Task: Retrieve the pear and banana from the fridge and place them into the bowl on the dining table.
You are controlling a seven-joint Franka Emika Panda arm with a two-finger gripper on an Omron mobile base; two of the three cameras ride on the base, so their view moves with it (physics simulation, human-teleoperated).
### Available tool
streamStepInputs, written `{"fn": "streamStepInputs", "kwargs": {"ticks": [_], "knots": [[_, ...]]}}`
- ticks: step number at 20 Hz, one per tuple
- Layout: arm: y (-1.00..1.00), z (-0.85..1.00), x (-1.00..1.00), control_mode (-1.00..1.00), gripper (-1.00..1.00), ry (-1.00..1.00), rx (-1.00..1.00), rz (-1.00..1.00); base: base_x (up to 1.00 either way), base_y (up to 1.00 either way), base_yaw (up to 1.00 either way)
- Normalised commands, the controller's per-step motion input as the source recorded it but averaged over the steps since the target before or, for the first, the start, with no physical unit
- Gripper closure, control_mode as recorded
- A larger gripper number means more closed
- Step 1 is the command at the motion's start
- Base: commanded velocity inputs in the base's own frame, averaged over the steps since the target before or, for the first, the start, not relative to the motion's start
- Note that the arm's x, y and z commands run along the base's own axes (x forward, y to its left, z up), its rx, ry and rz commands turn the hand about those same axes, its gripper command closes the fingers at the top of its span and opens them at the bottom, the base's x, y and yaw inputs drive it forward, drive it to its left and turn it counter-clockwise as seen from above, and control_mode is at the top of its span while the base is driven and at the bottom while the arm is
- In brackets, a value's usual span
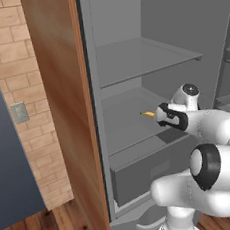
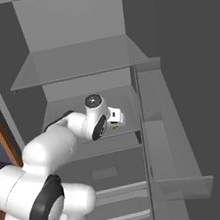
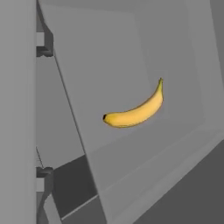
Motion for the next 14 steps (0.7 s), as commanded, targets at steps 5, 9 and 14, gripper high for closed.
{"fn": "streamStepInputs", "kwargs": {"ticks": [5, 9, 14], "knots": [[0.0, -0.27, 0.34, -1.0, -1.0, 0.05, 0.0, 0.02, 0.0, 0.0, 0.0], [-0.03, -0.18, 0.37, -1.0, -1.0, 0.03, 0.0, 0.0, 0.0, 0.0, 0.0], [-0.09, -0.16, 0.34, -1.0, -1.0, 0.01, 0.0, 0.0, 0.0, 0.0, 0.0]]}}
